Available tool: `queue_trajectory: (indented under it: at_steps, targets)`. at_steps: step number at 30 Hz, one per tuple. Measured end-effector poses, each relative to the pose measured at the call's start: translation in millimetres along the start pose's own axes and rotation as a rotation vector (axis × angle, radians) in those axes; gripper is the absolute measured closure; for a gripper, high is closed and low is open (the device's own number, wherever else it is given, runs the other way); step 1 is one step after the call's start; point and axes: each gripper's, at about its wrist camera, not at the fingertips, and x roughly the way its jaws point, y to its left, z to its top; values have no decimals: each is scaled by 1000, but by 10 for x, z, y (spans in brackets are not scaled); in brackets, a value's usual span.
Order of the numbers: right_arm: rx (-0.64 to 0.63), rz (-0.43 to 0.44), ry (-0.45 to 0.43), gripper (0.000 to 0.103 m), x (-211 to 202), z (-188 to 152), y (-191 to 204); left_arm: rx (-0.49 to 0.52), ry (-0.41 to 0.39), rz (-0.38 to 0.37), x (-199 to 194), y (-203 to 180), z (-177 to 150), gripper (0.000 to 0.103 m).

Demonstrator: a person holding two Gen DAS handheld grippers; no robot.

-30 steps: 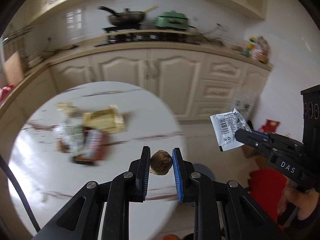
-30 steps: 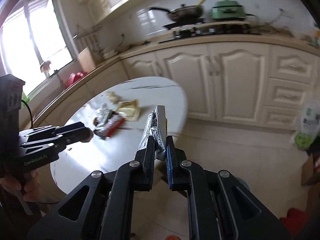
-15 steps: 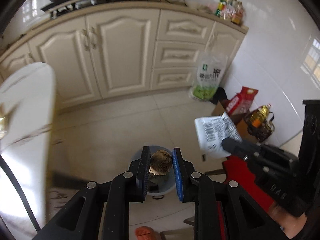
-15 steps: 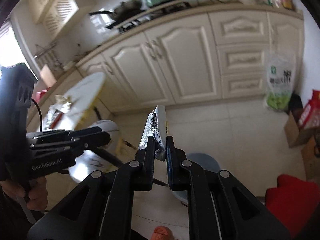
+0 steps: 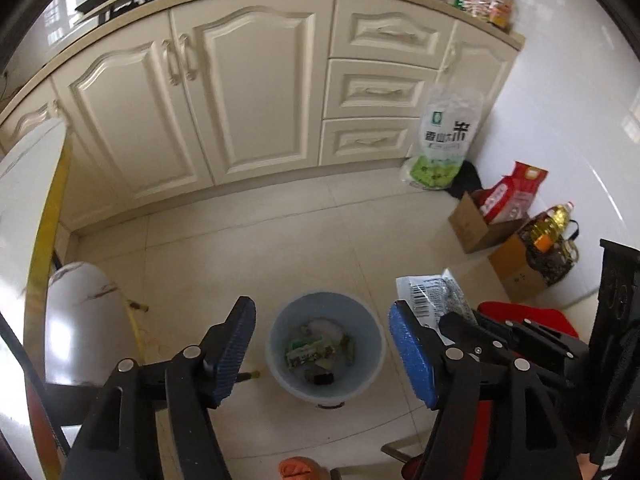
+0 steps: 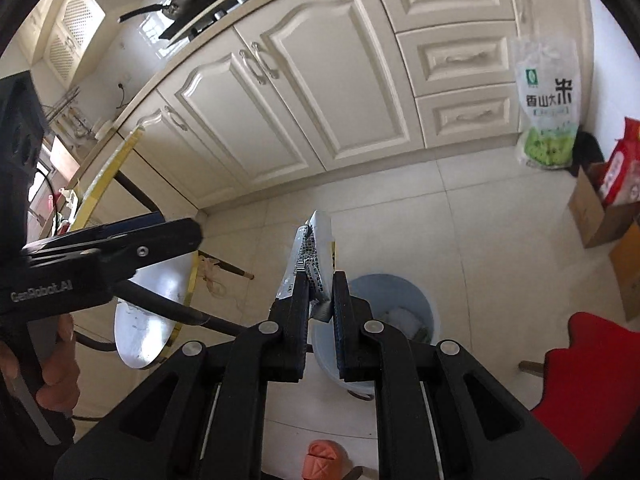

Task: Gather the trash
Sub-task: 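Carry lump and wrapper over the blue bucket and open both tools, then move both tools back toward the table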

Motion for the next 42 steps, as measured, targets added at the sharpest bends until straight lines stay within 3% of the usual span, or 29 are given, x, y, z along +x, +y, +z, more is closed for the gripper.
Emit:
queue_trajectory:
  at_steps: [3,7,11,14,18,22,27,31,35,37,42]
  targets:
    - [4,3,-10,77,-2,6,48,-12,-5,22,-110,13,-37,38]
    - [-6,-7,-38,60,-123,17,156,-17,-28,34,-388,6,-143,38]
    - [-19,-6,-82,60,-392,24,314,-22,-75,34,-779,31,-343,38]
    - [-42,-10,-129,54,-671,24,499,-20,-129,41,-1150,44,-522,37]
    - [-86,-16,-204,40,-1093,23,847,-14,-214,45,-1750,175,-913,30]
    - [-138,-5,-279,33,-1451,13,1256,-25,-324,78,-2353,299,-1312,24]
    - [-219,2,-391,22,-1873,-63,1874,-40,-479,166,-3147,536,-1899,10]
    - [-284,19,-444,10,-2087,-135,2384,-65,-574,220,-3640,744,-2389,5]
    - [-345,47,-493,7,-2237,-229,2882,-104,-633,260,-4018,924,-2860,2]
    - [-379,56,-524,0,-2302,-303,3152,-131,-667,294,-4210,1041,-3137,1]
    - [-461,94,-552,0,-2355,-460,3706,-186,-737,361,-4538,1158,-3719,1]
